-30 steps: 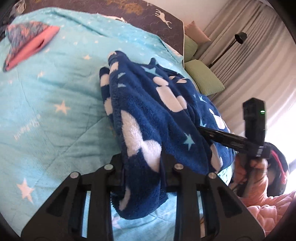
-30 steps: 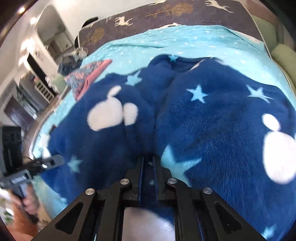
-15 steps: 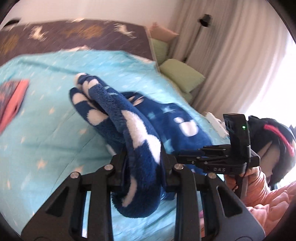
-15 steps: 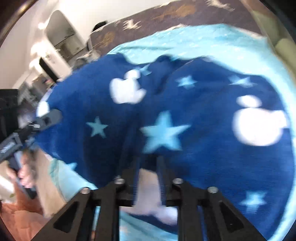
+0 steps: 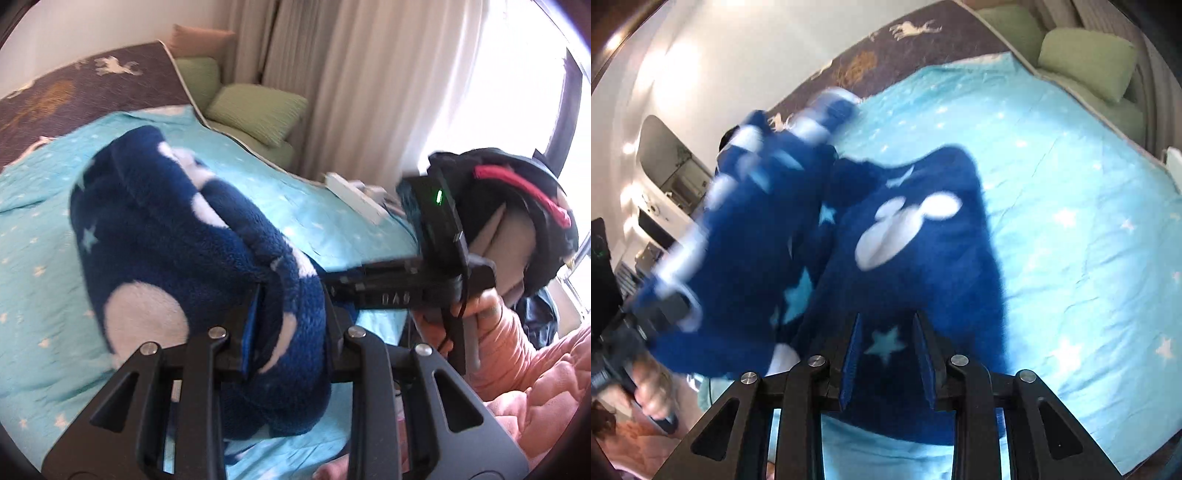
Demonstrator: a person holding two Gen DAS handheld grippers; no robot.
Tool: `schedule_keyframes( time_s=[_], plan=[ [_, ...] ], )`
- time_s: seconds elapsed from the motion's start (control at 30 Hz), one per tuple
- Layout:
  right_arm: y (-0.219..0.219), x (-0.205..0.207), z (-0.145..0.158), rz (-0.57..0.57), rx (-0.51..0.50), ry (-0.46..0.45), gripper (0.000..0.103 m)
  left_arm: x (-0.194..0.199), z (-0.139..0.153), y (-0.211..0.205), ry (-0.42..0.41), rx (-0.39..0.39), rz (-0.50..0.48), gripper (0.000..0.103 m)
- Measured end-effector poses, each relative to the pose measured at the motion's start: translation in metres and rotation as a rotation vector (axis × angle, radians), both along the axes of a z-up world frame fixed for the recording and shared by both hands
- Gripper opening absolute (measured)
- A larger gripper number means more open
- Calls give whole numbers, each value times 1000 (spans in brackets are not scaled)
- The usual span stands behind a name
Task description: Fold small clothes
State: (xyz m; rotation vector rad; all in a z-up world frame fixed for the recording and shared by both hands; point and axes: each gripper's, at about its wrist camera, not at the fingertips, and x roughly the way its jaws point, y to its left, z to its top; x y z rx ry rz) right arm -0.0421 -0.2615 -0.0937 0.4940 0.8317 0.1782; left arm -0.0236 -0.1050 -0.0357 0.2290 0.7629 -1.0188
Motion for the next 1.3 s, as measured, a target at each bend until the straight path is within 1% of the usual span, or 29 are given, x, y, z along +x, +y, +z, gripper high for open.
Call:
schedule_keyframes(
  time_s=[0.07,0.13,0.2,0.27,0.33,0.37,0.4,0.43,0.5,0.6,0.73,0.83,0.87,0.9,0.93,1.0,1.03,1.07,1.1,1.13,1.17,1.2,1.23,1.3],
  plan=[
    [-6,-2,8,-16,-5,-15,38,-2,-7,-11,21,20,-15,29],
    [-18,-4,12,-29,-3,-21,40,-1,-15,-22,39,41,-19,29],
    [-27,-6,16,-37,26,-23,43,0,-22,-28,58,57,-23,29],
    [-37,-7,14,-26,82,-15,43,-3,-21,-32,60,60,-29,29],
    [-45,-2,12,8,152,-7,45,-5,-20,-32,54,58,-32,29],
    [-47,2,11,35,194,-4,51,-7,-20,-32,55,57,-32,29],
    [-48,7,12,56,226,2,59,-8,-19,-31,55,58,-30,29],
    [-47,14,13,79,259,12,62,-9,-19,-30,56,58,-28,29],
    [-47,28,15,124,282,22,68,-10,-19,-29,57,59,-22,29],
    [-38,52,16,245,320,48,77,-6,-21,-36,62,57,-14,29],
    [-21,84,4,323,351,127,79,-6,-23,-34,67,59,-1,29],
    [-14,105,-2,335,392,159,80,-5,-23,-35,64,63,7,29],
    [-10,111,-1,332,388,156,79,-6,-23,-35,62,62,8,29],
    [-8,116,0,332,375,149,74,-8,-22,-35,58,59,10,30],
    [-2,120,3,340,337,132,68,-11,-21,-33,46,60,15,32],
    [6,123,8,351,299,124,36,-15,-17,-29,23,65,27,37],
    [9,124,9,348,283,124,36,-17,-14,-26,13,64,30,39],
    [13,124,13,343,255,114,34,-20,-10,-22,0,61,31,46],
    [15,122,18,343,228,100,33,-25,-7,-17,-21,57,34,58],
    [17,122,21,341,204,85,33,-32,-2,-10,-61,61,43,64],
    [19,120,25,342,188,74,33,-33,-1,-7,-82,66,45,71],
    [20,123,25,345,188,71,33,-38,0,-3,-108,78,47,74],
    [21,125,26,347,192,71,33,-40,-1,-2,-119,92,51,74],
    [22,130,26,345,203,79,33,-38,-7,-3,-104,117,57,74]
  ],
)
